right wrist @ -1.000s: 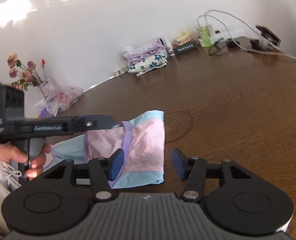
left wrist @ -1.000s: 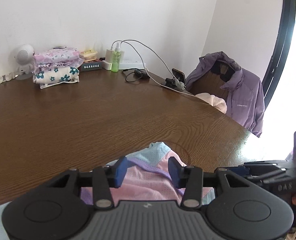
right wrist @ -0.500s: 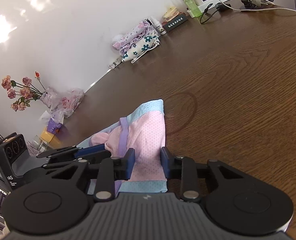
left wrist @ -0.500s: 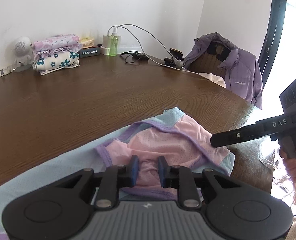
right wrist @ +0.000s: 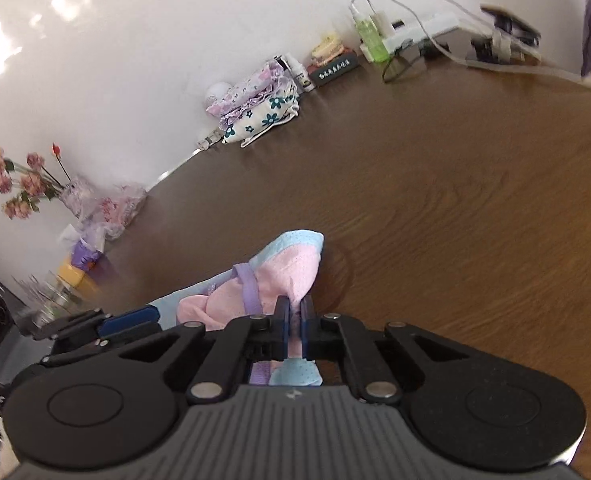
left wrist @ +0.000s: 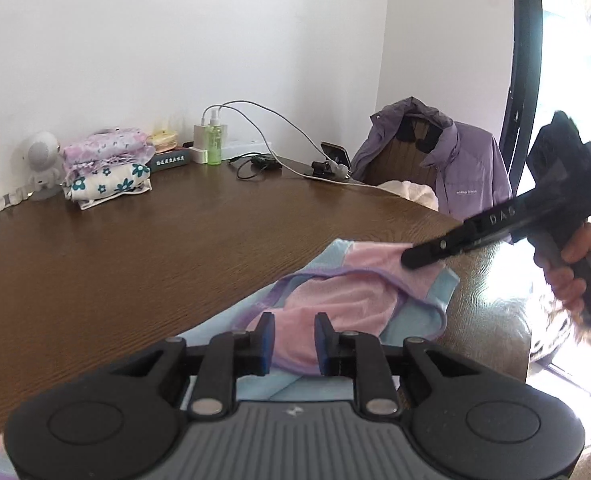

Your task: Fold clothes

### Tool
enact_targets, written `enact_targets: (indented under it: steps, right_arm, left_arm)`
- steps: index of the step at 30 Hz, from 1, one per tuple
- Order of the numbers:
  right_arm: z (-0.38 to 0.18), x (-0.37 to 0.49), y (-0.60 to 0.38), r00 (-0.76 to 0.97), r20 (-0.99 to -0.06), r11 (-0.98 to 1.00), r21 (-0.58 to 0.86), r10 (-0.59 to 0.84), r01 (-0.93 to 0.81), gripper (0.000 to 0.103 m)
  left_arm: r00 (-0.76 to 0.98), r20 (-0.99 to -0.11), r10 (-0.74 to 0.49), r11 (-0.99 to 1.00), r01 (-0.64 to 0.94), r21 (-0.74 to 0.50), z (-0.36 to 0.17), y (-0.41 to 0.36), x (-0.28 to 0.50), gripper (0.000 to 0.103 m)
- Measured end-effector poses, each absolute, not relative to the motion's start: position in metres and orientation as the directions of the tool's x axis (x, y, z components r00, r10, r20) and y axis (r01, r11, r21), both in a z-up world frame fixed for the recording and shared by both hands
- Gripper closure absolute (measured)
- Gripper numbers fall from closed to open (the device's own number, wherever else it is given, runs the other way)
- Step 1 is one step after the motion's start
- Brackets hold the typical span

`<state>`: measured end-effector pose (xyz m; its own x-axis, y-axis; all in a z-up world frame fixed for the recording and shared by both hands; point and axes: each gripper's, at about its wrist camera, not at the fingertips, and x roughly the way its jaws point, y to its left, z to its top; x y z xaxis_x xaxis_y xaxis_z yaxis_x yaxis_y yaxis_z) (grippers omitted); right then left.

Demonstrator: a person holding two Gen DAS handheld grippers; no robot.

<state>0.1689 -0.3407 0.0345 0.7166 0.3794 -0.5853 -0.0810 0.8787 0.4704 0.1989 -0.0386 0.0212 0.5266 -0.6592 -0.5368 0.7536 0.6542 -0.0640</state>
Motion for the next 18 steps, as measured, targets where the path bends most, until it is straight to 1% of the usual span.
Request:
enact_targets:
  steps: [2, 4, 6, 9, 11, 12, 15, 18]
  right_arm:
    - [0.052, 0.171, -0.334, 0.724, -0.592, 0.913, 0.388, 0.354, -0.129, 0.099]
    - [0.068, 0.172, -0.325, 0.734, -0.597, 0.939, 0.295, 0.324, -0.175, 0.099]
    - [0.079, 0.173, -0.310, 0.747, -0.598, 0.956, 0.193, 0.292, -0.219, 0.098]
    - [0.087, 0.172, -0.270, 0.753, -0.595, 0.945, 0.035, 0.281, -0.325, 0.098]
    - [0.087, 0.169, -0.240, 0.749, -0.595, 0.911, -0.064, 0.293, -0.407, 0.098]
    - [0.084, 0.166, -0.224, 0.741, -0.597, 0.887, -0.104, 0.306, -0.450, 0.098]
    - [0.069, 0.159, -0.189, 0.708, -0.622, 0.824, -0.173, 0.333, -0.539, 0.098]
    - [0.052, 0.156, -0.166, 0.661, -0.658, 0.781, -0.175, 0.361, -0.600, 0.098]
  left_arm:
    - [0.502, -0.544, -0.672, 0.635, 0.769, -0.075, 0.016, -0.052, 0.204, 0.084]
    - [0.485, -0.561, -0.671, 0.630, 0.771, -0.087, 0.009, -0.069, 0.212, 0.087]
    - [0.463, -0.594, -0.658, 0.625, 0.775, -0.088, 0.001, -0.084, 0.220, 0.087]
    - [0.456, -0.614, -0.644, 0.634, 0.768, -0.094, -0.004, -0.090, 0.221, 0.087]
    - [0.465, -0.597, -0.654, 0.648, 0.751, -0.125, 0.001, -0.076, 0.214, 0.076]
    - [0.481, -0.585, -0.653, 0.663, 0.737, -0.134, 0.005, -0.064, 0.209, 0.068]
    - [0.543, -0.563, -0.623, 0.716, 0.686, -0.132, 0.015, -0.027, 0.192, 0.067]
    - [0.595, -0.579, -0.558, 0.771, 0.630, -0.095, 0.015, 0.002, 0.182, 0.067]
